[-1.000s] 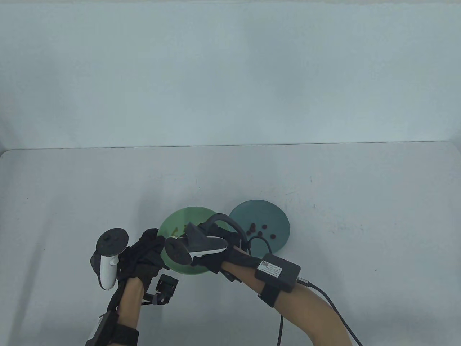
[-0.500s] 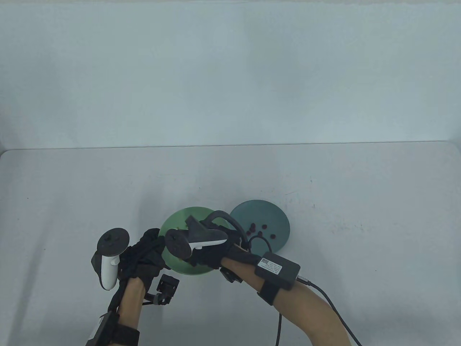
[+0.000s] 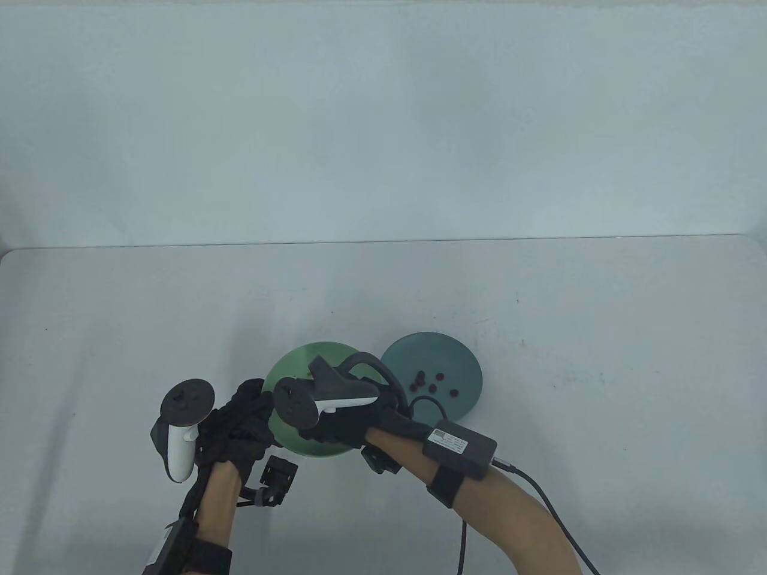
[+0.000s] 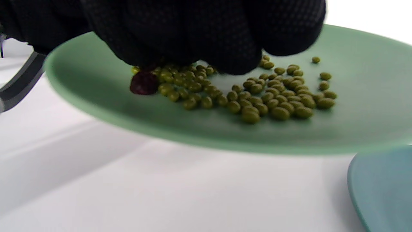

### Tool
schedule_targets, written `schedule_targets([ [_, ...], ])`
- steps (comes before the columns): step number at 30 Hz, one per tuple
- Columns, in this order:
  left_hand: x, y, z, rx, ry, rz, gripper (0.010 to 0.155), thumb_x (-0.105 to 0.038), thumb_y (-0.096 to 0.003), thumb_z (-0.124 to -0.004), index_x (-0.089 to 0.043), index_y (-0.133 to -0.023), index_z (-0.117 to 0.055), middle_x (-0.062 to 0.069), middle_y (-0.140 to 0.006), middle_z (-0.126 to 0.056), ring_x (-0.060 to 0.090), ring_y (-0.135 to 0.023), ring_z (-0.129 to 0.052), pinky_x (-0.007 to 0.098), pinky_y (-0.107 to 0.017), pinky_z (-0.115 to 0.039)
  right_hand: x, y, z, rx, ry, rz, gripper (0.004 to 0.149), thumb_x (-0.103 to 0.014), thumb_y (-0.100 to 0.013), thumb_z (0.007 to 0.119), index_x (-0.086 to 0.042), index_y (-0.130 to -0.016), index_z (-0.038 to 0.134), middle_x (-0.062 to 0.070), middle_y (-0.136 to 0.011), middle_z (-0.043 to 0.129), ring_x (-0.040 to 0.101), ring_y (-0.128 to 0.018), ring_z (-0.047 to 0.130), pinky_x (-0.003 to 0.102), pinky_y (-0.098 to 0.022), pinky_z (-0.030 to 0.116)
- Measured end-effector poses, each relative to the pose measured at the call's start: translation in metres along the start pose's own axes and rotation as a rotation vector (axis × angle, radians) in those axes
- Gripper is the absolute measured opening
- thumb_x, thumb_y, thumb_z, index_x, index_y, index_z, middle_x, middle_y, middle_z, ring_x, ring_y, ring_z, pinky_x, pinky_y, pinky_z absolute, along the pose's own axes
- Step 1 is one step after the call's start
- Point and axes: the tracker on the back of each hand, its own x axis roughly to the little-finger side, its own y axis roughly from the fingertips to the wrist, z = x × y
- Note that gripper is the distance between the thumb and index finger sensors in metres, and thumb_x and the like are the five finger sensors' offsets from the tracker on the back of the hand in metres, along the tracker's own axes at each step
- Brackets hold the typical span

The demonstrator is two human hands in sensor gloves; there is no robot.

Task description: Pick cranberries with hand pinch into plate

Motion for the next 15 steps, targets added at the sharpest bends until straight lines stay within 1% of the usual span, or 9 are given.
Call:
schedule_targets([
  [8, 0.0004, 0.0004, 0.0000, -0.007, -0.002, 0.008, 0.051, -0.022, -0.0588, -0.067, 0.000, -0.104, -0.055, 0.018, -0.082, -0.085, 0.025, -0.049, -0.109, 0.032, -0.037, -0.097, -0.0036, -0.0001, 0.0010, 0.000, 0.058, 0.004, 0.049, -0.046, -0.051, 0.080, -0.012, -0.086, 0.086, -0.013, -0.044, 0.093, 0.006, -0.037, 0.097, 0.034, -0.037, 0.088],
  [15, 0.0005, 0.0013, -0.0008, -0.012, -0.008, 0.013, 0.051, -0.022, -0.0588, -0.067, 0.000, -0.104, -0.055, 0.018, -0.083, -0.084, 0.026, -0.050, -0.109, 0.032, -0.037, -0.097, -0.0045, -0.0024, 0.0025, -0.031, 0.044, -0.008, 0.050, -0.045, -0.051, 0.080, -0.010, -0.086, 0.086, -0.013, -0.044, 0.092, 0.006, -0.037, 0.097, 0.034, -0.037, 0.088],
])
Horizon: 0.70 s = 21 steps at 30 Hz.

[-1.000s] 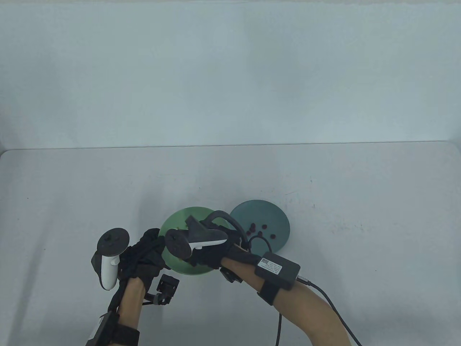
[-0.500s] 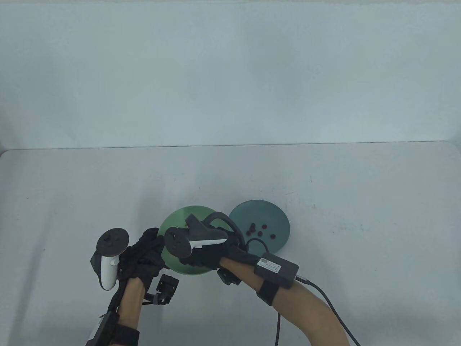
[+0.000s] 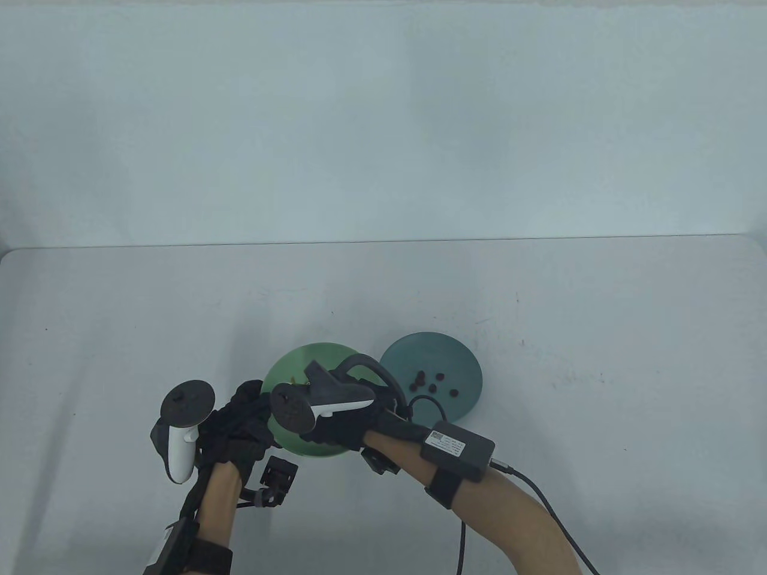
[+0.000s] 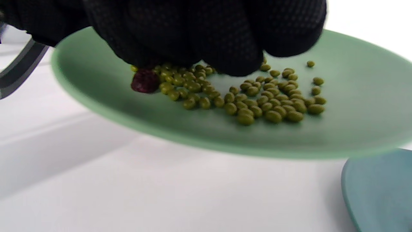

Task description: Pick cranberries with hand pinch into plate

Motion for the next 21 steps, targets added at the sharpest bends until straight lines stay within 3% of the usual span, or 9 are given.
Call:
schedule_targets([
  [12, 0.001, 0.000, -0.002, -0.010, 0.004, 0.000, 0.051, -0.022, -0.0592, -0.066, 0.000, -0.104, -0.054, 0.017, -0.083, -0.084, 0.024, -0.052, -0.109, 0.031, -0.039, -0.097, 0.004, 0.001, -0.011, 0.013, -0.012, -0.002, 0.049, -0.045, -0.051, 0.081, -0.011, -0.085, 0.086, -0.013, -0.043, 0.092, 0.006, -0.037, 0.096, 0.034, -0.037, 0.088],
  [21, 0.001, 0.000, -0.001, -0.012, -0.004, 0.002, 0.051, -0.022, -0.0591, -0.066, 0.000, -0.104, -0.055, 0.017, -0.083, -0.084, 0.024, -0.051, -0.109, 0.031, -0.038, -0.097, 0.022, 0.014, -0.044, 0.095, -0.004, 0.043, 0.049, -0.045, -0.051, 0.081, -0.011, -0.086, 0.086, -0.013, -0.043, 0.092, 0.006, -0.037, 0.096, 0.034, -0.037, 0.088],
])
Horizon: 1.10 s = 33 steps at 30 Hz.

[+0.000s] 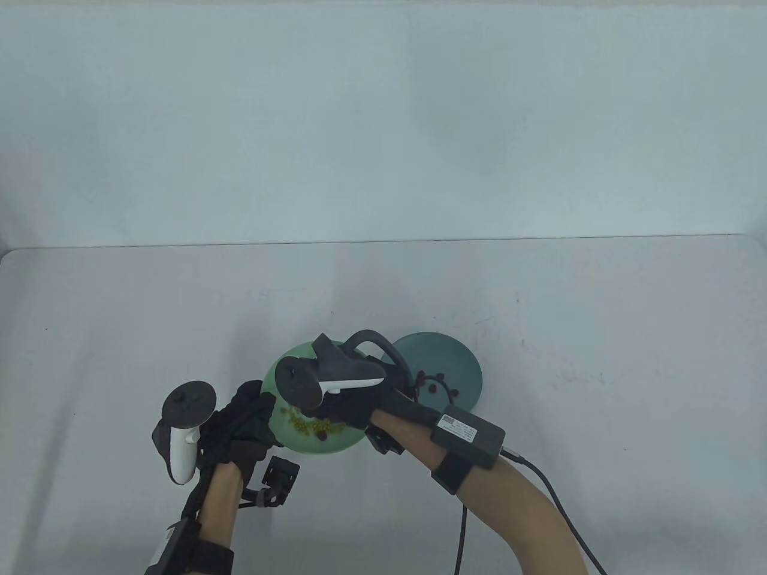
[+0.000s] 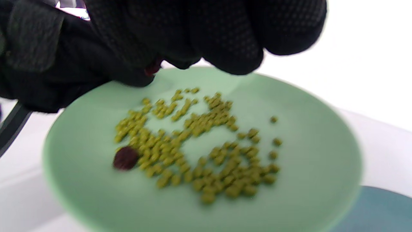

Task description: Pick cranberries with hand pinch into plate

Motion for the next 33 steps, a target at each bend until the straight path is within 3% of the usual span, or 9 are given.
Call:
schedule_targets([
  [7, 0.000, 0.000, 0.000, 0.002, -0.013, 0.004, 0.051, -0.022, -0.0591, -0.066, 0.000, -0.104, -0.055, 0.018, -0.083, -0.084, 0.024, -0.051, -0.109, 0.031, -0.038, -0.097, 0.051, 0.007, -0.024, 0.057, 0.016, 0.153, 0.049, -0.045, -0.051, 0.081, -0.011, -0.085, 0.086, -0.013, -0.043, 0.092, 0.006, -0.036, 0.096, 0.034, -0.037, 0.088],
  [12, 0.000, -0.001, 0.000, 0.001, -0.020, 0.004, 0.051, -0.022, -0.0591, -0.066, 0.000, -0.104, -0.055, 0.018, -0.083, -0.084, 0.024, -0.051, -0.109, 0.031, -0.038, -0.097, 0.094, 0.007, -0.022, 0.053, -0.013, 0.285, 0.049, -0.045, -0.051, 0.081, -0.011, -0.086, 0.086, -0.013, -0.043, 0.092, 0.006, -0.037, 0.096, 0.034, -0.037, 0.088],
  [22, 0.000, -0.001, 0.001, -0.003, -0.027, 0.007, 0.051, -0.022, -0.0590, -0.066, 0.000, -0.104, -0.055, 0.018, -0.083, -0.084, 0.024, -0.051, -0.109, 0.031, -0.038, -0.097, 0.150, -0.005, 0.037, -0.018, -0.086, 0.467, 0.049, -0.045, -0.050, 0.081, -0.012, -0.086, 0.085, -0.012, -0.043, 0.091, 0.006, -0.037, 0.096, 0.034, -0.037, 0.087],
  [33, 0.000, -0.002, 0.004, -0.013, -0.025, 0.004, 0.051, -0.022, -0.0590, -0.066, 0.000, -0.104, -0.055, 0.018, -0.083, -0.084, 0.024, -0.051, -0.109, 0.031, -0.038, -0.097, 0.161, -0.018, 0.090, -0.115, -0.164, 0.512, 0.048, -0.045, -0.050, 0.081, -0.012, -0.085, 0.085, -0.012, -0.043, 0.091, 0.006, -0.036, 0.096, 0.034, -0.037, 0.087],
])
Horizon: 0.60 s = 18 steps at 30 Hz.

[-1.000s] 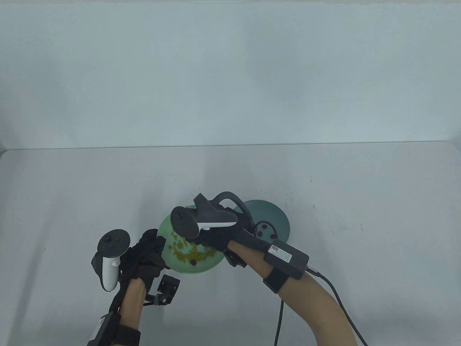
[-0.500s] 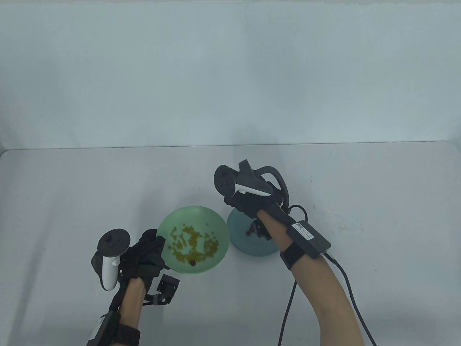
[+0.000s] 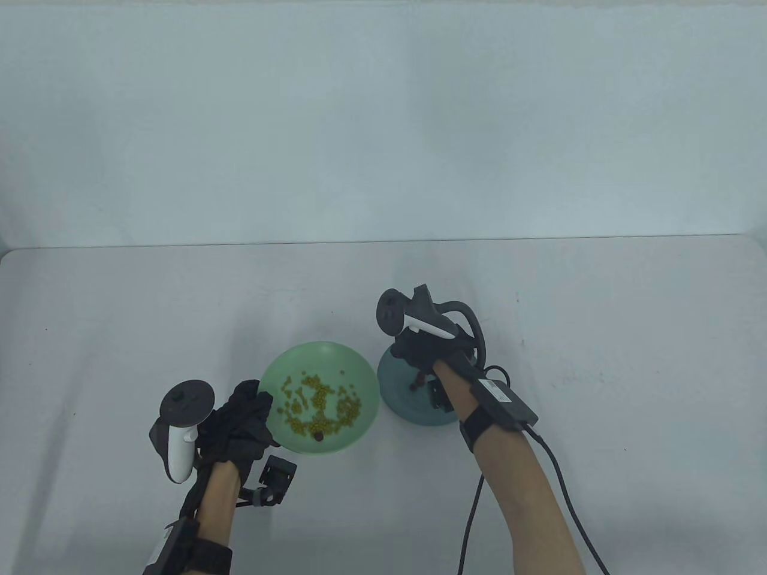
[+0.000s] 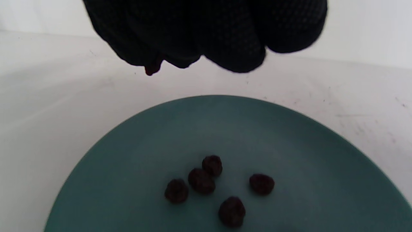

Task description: Pick cranberries with hand pinch into plate

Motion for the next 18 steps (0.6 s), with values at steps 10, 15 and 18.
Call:
schedule_targets([
  [10, 0.000, 0.000, 0.002, -0.002, 0.002, -0.001, 0.051, -0.022, -0.0590, -0.067, 0.000, -0.104, -0.055, 0.018, -0.082, -0.084, 0.024, -0.051, -0.109, 0.031, -0.038, -0.097, 0.008, -0.009, 0.032, -0.066, -0.016, 0.037, 0.048, -0.045, -0.050, 0.081, -0.013, -0.085, 0.086, -0.012, -0.043, 0.091, 0.007, -0.036, 0.096, 0.034, -0.037, 0.087],
  [15, 0.000, 0.000, 0.002, -0.002, 0.000, -0.001, 0.051, -0.022, -0.0590, -0.067, 0.000, -0.104, -0.055, 0.018, -0.082, -0.085, 0.024, -0.051, -0.109, 0.031, -0.037, -0.097, 0.011, -0.011, 0.041, -0.084, -0.011, 0.053, 0.047, -0.045, -0.050, 0.081, -0.013, -0.084, 0.086, -0.012, -0.043, 0.091, 0.006, -0.037, 0.096, 0.034, -0.038, 0.087],
  [18, 0.001, 0.000, 0.002, -0.001, 0.001, -0.001, 0.051, -0.022, -0.0590, -0.067, 0.000, -0.104, -0.055, 0.018, -0.082, -0.085, 0.024, -0.050, -0.109, 0.031, -0.037, -0.097, 0.012, -0.011, 0.043, -0.091, 0.005, 0.056, 0.048, -0.047, -0.050, 0.080, -0.015, -0.086, 0.085, -0.013, -0.044, 0.091, 0.007, -0.038, 0.096, 0.034, -0.038, 0.087],
])
